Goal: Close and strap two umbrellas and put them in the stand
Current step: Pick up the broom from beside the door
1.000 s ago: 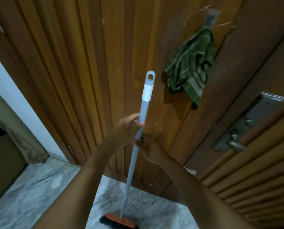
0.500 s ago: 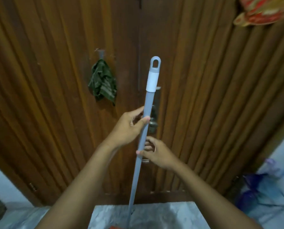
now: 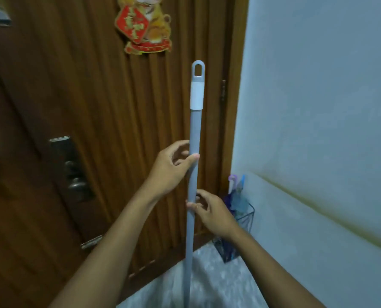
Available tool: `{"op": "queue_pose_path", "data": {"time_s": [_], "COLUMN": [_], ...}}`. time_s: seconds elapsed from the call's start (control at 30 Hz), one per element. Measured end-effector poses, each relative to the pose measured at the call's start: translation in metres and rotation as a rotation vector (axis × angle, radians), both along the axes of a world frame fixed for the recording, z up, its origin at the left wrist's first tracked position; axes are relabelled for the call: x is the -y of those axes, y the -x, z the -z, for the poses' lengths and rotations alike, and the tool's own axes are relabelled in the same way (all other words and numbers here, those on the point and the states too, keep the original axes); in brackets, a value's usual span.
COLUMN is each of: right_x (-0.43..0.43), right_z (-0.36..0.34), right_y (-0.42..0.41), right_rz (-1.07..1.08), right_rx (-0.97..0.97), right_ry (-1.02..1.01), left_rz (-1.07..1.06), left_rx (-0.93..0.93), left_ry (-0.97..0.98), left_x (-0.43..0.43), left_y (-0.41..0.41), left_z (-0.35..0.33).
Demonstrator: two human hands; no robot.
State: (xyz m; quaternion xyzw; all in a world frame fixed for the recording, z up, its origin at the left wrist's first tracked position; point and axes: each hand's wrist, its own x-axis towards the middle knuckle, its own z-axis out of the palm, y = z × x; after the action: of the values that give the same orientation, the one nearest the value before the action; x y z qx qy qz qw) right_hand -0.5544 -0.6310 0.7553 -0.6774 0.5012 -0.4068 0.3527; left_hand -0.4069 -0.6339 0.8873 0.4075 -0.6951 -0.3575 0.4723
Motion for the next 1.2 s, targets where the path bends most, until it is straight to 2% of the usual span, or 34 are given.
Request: {"op": "queue_pose_path", "data": {"time_s": [0.23, 0.57, 0.8, 1.0, 1.2], "right_x": [-0.016, 0.0, 0.014, 0.032, 0.053], "right_z": [0.018, 0.071, 0.118, 0.147, 0.164], "right_y": [0.122, 0.278, 0.357, 0.411, 0.458], "right_rz": [0.318, 0.76, 1.039, 1.16, 1.197], "right_rx": [0.06, 0.017, 0.042, 0.033, 0.078], "right_ry": [-0.028, -0.105, -0.2, -0.322, -0.381], "left_rz": [0.276, 0.691, 0.934, 0.972, 0.876], "left_rx": [-0.035, 0.057, 0.087, 0.186, 0.201], "left_ry": [-0.033, -0.137, -0.209, -0.245, -0.259], "left_x": [0.033, 0.105, 0.13, 0.145, 0.155], "left_y": [0.137, 0.339, 0.453, 0.52, 0.571], "left_z": [0.038, 0.102, 0.147, 0.179, 0.198]}}
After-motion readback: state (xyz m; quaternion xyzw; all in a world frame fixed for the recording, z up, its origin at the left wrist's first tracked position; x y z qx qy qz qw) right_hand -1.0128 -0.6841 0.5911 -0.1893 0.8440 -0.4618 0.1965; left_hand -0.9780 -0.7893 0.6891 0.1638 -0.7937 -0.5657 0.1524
